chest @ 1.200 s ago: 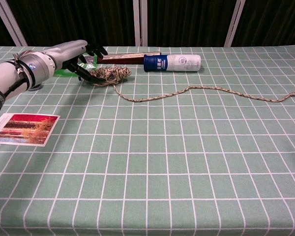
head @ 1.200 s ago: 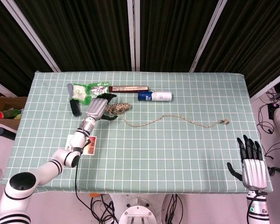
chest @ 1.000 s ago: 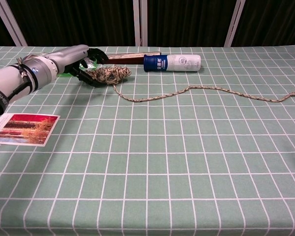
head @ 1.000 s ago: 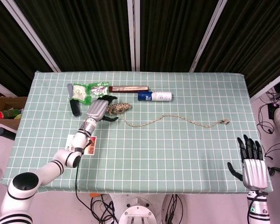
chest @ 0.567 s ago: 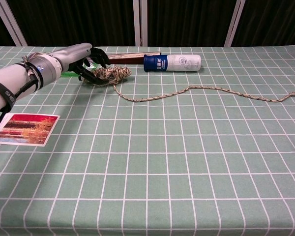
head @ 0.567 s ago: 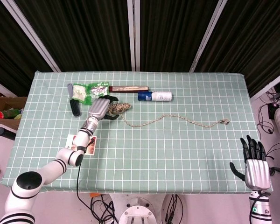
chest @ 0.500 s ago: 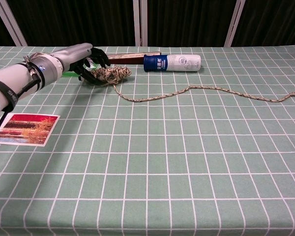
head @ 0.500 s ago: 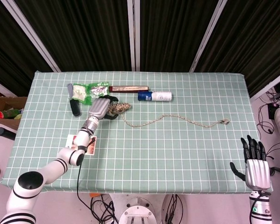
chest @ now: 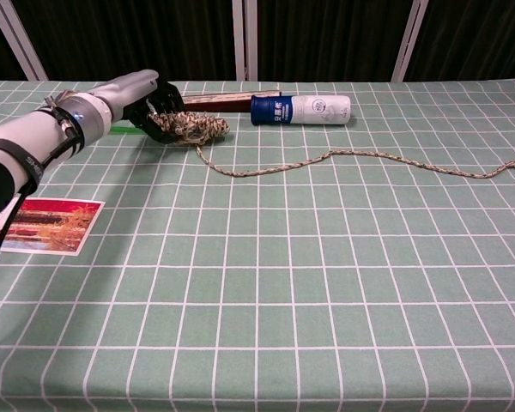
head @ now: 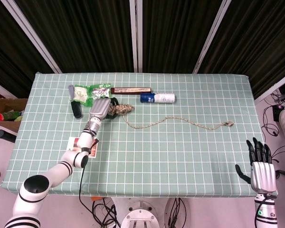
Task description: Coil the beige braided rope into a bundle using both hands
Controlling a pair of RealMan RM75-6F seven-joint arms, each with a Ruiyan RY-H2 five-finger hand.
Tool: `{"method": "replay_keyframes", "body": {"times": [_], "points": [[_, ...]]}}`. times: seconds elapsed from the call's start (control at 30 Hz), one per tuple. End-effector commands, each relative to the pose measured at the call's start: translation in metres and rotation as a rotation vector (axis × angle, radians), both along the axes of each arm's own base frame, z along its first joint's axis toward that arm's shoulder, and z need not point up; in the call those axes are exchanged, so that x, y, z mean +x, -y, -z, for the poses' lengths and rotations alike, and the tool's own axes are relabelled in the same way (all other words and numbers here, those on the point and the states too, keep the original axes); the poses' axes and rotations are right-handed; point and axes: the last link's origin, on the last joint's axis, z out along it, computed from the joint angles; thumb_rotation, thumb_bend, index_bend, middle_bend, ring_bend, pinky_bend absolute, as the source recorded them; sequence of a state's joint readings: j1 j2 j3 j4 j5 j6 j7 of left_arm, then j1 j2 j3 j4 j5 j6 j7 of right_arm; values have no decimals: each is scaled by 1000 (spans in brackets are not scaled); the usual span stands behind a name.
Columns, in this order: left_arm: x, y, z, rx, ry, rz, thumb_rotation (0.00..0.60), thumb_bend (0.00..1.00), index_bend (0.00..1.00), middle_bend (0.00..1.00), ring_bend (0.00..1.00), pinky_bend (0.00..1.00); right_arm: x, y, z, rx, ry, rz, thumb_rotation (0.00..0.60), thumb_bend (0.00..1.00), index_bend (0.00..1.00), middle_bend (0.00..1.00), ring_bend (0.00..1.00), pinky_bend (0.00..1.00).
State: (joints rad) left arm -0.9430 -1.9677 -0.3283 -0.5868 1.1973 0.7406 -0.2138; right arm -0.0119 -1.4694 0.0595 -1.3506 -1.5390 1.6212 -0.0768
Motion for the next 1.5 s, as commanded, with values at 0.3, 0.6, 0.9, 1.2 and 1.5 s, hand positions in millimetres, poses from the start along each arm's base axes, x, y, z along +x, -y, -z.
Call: {"method": "replay_keyframes", "body": {"times": [0.3,0.6,0.9,1.2,1.5], "points": [[8,20,-14,21,188,85,600,414,709,682,543,560,-1,29,-9,2,-24,-11,600,229,0,0,0,0],[6,59,-27,0,303,172,600,418,735,713,570,579,-13,100,-23,78,-52,21,600,263,9,0,0,0],[9,86,-29,-17,346,204,600,418,735,716,571,576,-16,167,-16,177,-188,76,600,272,129,0,0,0],[14,91,-24,-53,372,195,600,418,734,716,571,576,-21,200,1,251,-228,162,600,278,270,7,0,0],[14,90,-23,-64,384,184,600,419,730,716,571,562,-27,211,20,266,-203,219,600,280,348,10,0,0]]}}
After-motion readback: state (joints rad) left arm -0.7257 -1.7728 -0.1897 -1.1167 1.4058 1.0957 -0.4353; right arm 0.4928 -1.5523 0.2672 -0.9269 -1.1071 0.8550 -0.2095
